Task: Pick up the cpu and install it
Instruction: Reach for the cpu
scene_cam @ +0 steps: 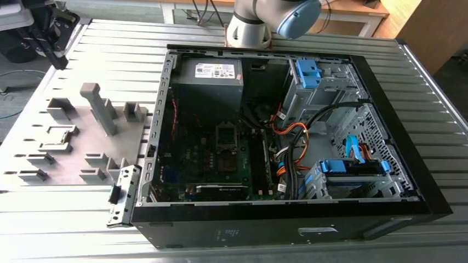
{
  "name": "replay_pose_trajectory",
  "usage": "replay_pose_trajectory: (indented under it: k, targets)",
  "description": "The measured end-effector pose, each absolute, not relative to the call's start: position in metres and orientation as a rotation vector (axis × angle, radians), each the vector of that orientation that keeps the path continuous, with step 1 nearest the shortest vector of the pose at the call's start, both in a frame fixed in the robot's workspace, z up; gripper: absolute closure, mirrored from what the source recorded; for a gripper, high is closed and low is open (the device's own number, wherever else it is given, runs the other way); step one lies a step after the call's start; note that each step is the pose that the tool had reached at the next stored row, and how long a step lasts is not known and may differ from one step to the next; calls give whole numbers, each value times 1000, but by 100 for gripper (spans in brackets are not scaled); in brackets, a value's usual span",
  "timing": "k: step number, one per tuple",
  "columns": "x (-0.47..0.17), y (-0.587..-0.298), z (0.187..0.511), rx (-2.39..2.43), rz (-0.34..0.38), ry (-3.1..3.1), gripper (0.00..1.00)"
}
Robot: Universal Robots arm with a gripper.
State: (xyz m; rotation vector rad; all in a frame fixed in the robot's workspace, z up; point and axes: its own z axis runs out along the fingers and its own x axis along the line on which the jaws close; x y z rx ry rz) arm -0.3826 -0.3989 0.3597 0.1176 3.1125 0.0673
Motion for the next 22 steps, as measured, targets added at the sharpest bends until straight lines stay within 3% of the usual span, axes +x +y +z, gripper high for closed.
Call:
replay_pose_trajectory:
  k: [22]
  targets:
    - [-419, -399, 343, 117, 67, 3113, 89]
